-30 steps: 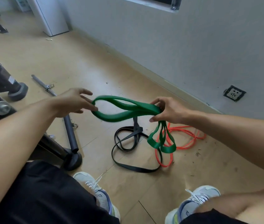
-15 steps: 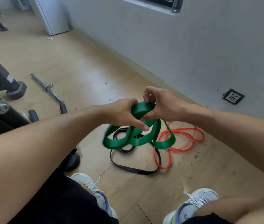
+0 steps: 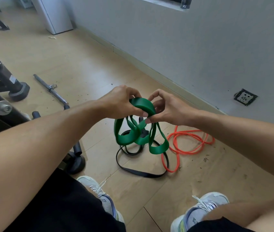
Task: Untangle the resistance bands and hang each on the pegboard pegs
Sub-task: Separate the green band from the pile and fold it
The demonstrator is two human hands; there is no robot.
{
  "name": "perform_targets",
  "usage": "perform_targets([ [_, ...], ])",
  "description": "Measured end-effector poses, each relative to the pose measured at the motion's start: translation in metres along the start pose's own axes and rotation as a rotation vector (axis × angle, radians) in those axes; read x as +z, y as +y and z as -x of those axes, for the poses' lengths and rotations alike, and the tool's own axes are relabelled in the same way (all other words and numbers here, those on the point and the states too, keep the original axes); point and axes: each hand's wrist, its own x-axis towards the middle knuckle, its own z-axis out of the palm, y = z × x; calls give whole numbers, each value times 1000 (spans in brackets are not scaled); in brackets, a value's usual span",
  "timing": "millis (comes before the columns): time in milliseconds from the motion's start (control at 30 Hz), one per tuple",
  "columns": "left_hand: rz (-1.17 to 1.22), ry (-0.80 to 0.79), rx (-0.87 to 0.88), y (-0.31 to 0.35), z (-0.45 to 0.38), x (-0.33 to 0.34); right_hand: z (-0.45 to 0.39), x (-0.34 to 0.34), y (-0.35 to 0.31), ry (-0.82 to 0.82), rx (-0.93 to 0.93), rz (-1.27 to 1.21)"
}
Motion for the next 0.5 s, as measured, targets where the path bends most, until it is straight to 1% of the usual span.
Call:
perform_targets([
  [133, 59, 9, 19, -1, 2, -4, 1, 0, 9, -42, 36, -51],
  [367, 230, -25, -16, -10, 5, -11, 3, 4, 11, -2, -10, -86],
  [500, 320, -46, 1, -10, 7, -15, 0, 7, 11, -62, 31, -112],
])
